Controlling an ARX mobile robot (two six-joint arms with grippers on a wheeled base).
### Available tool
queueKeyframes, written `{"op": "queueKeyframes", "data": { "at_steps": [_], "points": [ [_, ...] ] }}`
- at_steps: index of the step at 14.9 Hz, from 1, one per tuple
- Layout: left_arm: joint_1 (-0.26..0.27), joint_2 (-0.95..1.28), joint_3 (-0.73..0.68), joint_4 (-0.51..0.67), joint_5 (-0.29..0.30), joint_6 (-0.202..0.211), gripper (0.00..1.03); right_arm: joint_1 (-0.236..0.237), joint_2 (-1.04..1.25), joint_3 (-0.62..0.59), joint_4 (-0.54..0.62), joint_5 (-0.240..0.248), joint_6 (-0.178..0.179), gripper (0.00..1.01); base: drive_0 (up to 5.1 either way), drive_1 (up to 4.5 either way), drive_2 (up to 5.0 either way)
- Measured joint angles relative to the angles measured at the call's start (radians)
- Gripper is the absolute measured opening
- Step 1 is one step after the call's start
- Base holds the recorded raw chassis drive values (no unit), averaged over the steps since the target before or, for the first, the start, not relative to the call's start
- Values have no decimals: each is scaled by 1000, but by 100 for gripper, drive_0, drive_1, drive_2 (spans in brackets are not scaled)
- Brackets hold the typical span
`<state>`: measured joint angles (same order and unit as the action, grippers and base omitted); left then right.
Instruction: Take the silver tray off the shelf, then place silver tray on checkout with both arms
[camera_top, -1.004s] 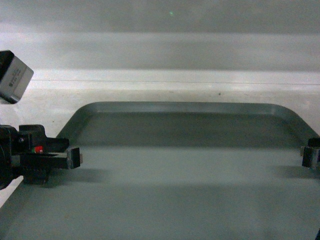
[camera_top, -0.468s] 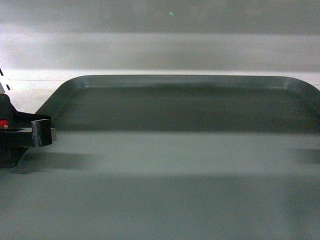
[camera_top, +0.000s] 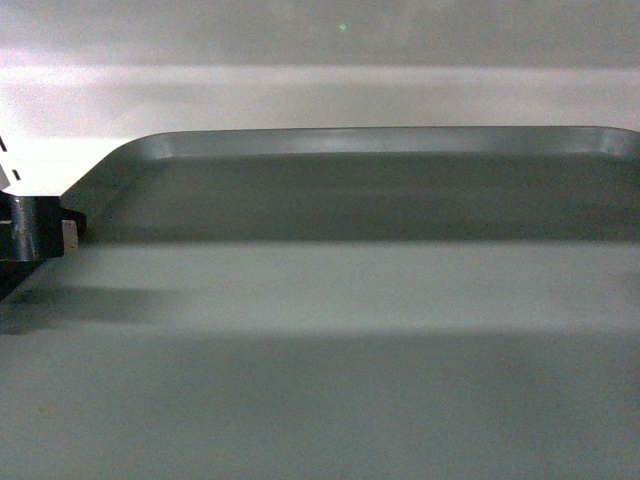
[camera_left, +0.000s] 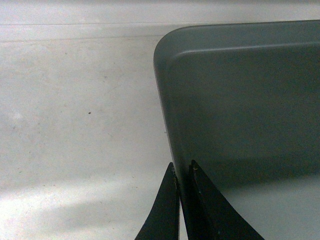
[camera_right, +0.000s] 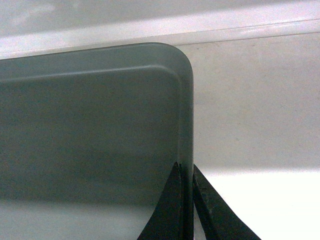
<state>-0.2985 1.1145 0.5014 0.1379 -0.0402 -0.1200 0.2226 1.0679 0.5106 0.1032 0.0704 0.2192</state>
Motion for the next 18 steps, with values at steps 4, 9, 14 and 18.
{"op": "queueKeyframes", "data": {
  "at_steps": [4, 9, 14, 18],
  "points": [
    [8, -13, 2, -2, 10, -3, 4, 1, -11, 1, 1, 0, 0, 3, 0, 0, 0],
    [8, -13, 2, -2, 10, -3, 4, 1, -11, 1, 1, 0, 0, 3, 0, 0, 0],
    [8, -13, 2, -2, 10, -3, 4, 1, -11, 1, 1, 0, 0, 3, 0, 0, 0],
    [8, -13, 2, -2, 10, -3, 4, 1, -11, 1, 1, 0, 0, 3, 0, 0, 0]
  ]
}}
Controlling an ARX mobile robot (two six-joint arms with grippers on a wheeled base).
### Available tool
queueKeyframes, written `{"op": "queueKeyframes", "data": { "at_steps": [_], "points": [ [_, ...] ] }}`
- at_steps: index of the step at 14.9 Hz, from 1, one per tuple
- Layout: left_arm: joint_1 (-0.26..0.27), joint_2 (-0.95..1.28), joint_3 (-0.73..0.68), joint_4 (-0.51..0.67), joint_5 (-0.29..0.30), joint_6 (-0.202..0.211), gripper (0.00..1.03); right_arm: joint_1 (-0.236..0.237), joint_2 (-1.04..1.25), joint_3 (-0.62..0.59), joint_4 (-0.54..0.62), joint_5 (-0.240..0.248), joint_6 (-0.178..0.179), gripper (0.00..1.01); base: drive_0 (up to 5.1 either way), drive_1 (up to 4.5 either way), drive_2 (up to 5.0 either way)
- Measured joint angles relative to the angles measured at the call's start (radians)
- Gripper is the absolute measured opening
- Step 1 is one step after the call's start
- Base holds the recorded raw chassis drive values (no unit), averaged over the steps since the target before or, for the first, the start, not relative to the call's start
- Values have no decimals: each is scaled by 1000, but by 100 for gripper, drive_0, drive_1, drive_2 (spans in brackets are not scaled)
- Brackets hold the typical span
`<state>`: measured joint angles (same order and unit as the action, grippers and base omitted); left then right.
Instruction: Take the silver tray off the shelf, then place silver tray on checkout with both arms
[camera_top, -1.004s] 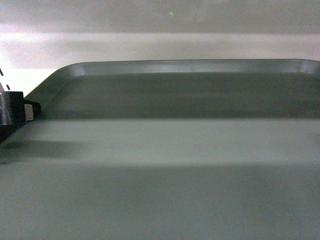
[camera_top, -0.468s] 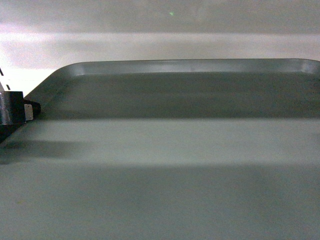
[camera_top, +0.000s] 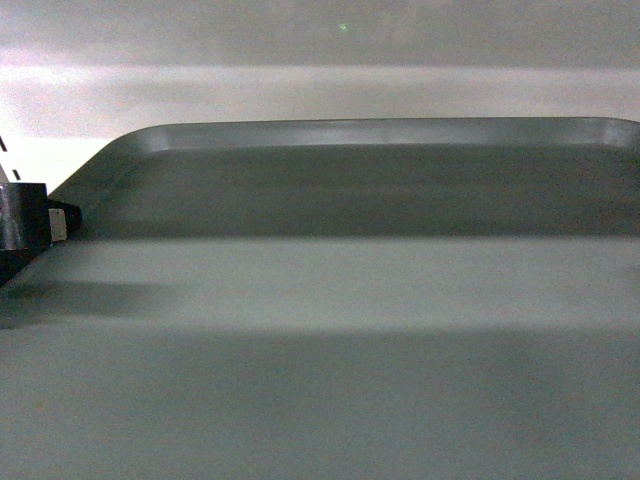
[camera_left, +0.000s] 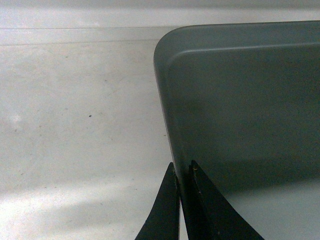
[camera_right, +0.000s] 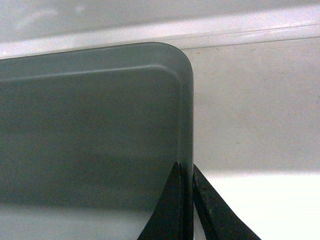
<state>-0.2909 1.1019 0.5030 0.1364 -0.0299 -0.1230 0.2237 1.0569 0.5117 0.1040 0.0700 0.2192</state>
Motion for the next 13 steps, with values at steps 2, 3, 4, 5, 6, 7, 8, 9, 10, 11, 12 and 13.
{"op": "queueKeyframes", "data": {
  "at_steps": [2, 3, 4, 5, 6, 7, 8, 9, 10, 11, 12, 13],
  "points": [
    [0, 0, 0, 0, 0, 0, 4, 0, 0, 0, 0, 0, 0, 3, 0, 0, 0],
    [0, 0, 0, 0, 0, 0, 4, 0, 0, 0, 0, 0, 0, 3, 0, 0, 0],
    [0, 0, 0, 0, 0, 0, 4, 0, 0, 0, 0, 0, 0, 3, 0, 0, 0],
    [0, 0, 0, 0, 0, 0, 4, 0, 0, 0, 0, 0, 0, 3, 0, 0, 0],
    [0, 0, 0, 0, 0, 0, 4, 0, 0, 0, 0, 0, 0, 3, 0, 0, 0],
    [0, 0, 0, 0, 0, 0, 4, 0, 0, 0, 0, 0, 0, 3, 0, 0, 0],
    [0, 0, 0, 0, 0, 0, 4, 0, 0, 0, 0, 0, 0, 3, 0, 0, 0],
    [0, 0, 0, 0, 0, 0, 4, 0, 0, 0, 0, 0, 0, 3, 0, 0, 0],
    [0, 0, 0, 0, 0, 0, 4, 0, 0, 0, 0, 0, 0, 3, 0, 0, 0],
    [0, 0, 0, 0, 0, 0, 4, 0, 0, 1, 0, 0, 0, 3, 0, 0, 0],
    [0, 0, 0, 0, 0, 0, 4, 0, 0, 3, 0, 0, 0, 3, 0, -406, 406],
    [0, 0, 0, 1, -1, 0, 4, 0, 0, 3, 0, 0, 0, 3, 0, -406, 406]
  ]
}}
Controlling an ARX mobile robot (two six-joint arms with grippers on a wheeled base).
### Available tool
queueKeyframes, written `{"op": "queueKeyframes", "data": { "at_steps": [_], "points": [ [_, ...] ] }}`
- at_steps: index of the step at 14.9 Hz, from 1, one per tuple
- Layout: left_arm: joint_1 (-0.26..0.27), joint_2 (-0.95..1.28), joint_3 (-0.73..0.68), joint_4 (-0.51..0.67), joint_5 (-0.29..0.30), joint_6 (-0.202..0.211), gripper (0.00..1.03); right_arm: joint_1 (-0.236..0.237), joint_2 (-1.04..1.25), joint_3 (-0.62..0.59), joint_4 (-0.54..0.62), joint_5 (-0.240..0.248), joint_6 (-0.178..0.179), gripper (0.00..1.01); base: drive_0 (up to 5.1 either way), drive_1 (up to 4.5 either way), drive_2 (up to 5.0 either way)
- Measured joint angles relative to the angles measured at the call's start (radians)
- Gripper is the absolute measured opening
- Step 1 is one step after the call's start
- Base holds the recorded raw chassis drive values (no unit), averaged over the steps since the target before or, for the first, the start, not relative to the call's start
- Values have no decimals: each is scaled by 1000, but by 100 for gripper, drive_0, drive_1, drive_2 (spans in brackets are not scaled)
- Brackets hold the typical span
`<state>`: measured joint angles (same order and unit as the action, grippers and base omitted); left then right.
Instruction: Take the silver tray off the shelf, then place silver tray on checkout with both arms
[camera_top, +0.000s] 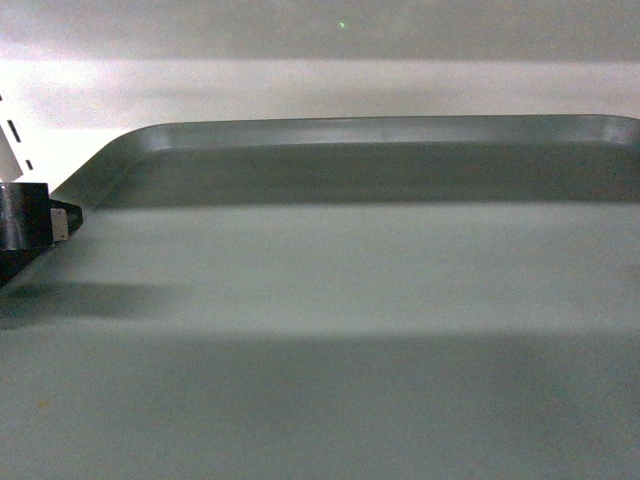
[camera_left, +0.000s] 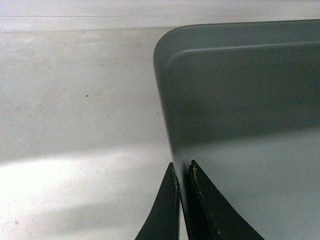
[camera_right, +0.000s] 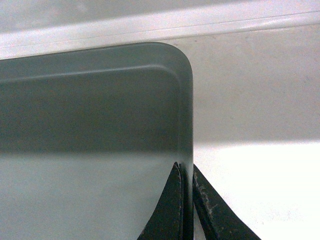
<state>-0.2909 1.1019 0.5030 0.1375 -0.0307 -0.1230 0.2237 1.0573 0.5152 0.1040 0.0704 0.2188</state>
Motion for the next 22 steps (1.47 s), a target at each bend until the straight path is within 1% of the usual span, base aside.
{"op": "queueKeyframes", "data": {
  "at_steps": [22],
  "points": [
    [3, -7, 4, -4, 0, 13, 4, 5, -11, 3, -3, 4, -1, 3, 3, -407, 414]
  ]
}}
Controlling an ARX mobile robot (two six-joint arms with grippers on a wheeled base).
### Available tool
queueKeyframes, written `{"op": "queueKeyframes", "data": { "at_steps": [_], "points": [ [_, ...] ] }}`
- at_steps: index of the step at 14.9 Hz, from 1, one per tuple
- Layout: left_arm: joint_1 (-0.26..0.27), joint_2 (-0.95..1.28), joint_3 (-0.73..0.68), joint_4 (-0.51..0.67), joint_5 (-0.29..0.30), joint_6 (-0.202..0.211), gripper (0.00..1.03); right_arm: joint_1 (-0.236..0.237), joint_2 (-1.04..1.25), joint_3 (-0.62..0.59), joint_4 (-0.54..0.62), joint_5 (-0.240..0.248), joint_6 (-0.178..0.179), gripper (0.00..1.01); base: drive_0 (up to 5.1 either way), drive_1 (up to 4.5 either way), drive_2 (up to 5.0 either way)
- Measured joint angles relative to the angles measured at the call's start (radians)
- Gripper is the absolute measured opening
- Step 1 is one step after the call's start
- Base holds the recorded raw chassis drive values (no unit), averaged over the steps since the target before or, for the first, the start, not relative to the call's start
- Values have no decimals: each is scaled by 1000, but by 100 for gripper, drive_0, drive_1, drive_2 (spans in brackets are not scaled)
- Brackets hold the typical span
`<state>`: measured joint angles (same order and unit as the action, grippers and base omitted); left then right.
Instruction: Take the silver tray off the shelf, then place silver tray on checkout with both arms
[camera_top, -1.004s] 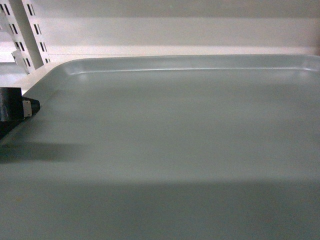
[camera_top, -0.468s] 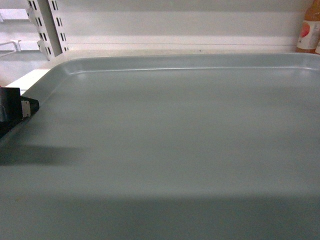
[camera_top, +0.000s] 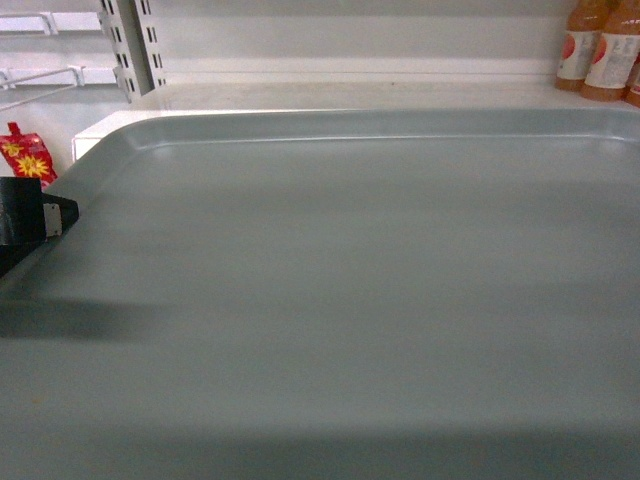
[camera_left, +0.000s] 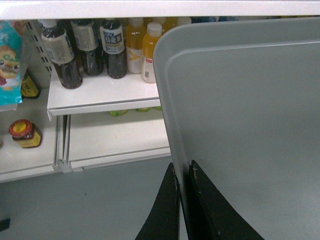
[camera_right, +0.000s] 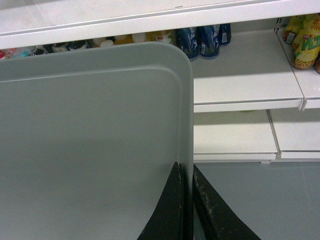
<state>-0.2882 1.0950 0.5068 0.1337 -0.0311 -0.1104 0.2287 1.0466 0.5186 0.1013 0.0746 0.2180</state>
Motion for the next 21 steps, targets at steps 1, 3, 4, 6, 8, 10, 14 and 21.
{"op": "queueKeyframes", "data": {
  "at_steps": [1, 3, 4, 6, 8, 10, 14, 21],
  "points": [
    [1, 0, 0, 5, 2, 2, 4, 0, 0, 2, 3, 0, 0, 3, 3, -415, 421],
    [1, -1, 0, 8, 0, 2, 4, 0, -1, 2, 6, 0, 0, 3, 3, -415, 421],
    [1, 0, 0, 0, 1, 2, 4, 0, 0, 2, 1, 0, 0, 3, 3, -415, 421],
    [1, 1, 0, 5, 1, 3, 4, 0, -2, 2, 2, 0, 0, 3, 3, -415, 421],
    [1, 2, 0, 8, -2, 3, 4, 0, 1, 2, 4, 0, 0, 3, 3, -415, 421],
    [1, 0, 0, 2, -3, 4, 4, 0, 1, 2, 0, 1, -1, 3, 3, -415, 421],
    [1, 0, 0, 8, -1, 5, 4, 0, 0, 2, 5, 0, -1, 3, 3, -415, 421],
    [2, 0, 0, 5, 1, 5, 4, 0, 0, 2, 3, 0, -1, 3, 3, -415, 421]
  ]
}}
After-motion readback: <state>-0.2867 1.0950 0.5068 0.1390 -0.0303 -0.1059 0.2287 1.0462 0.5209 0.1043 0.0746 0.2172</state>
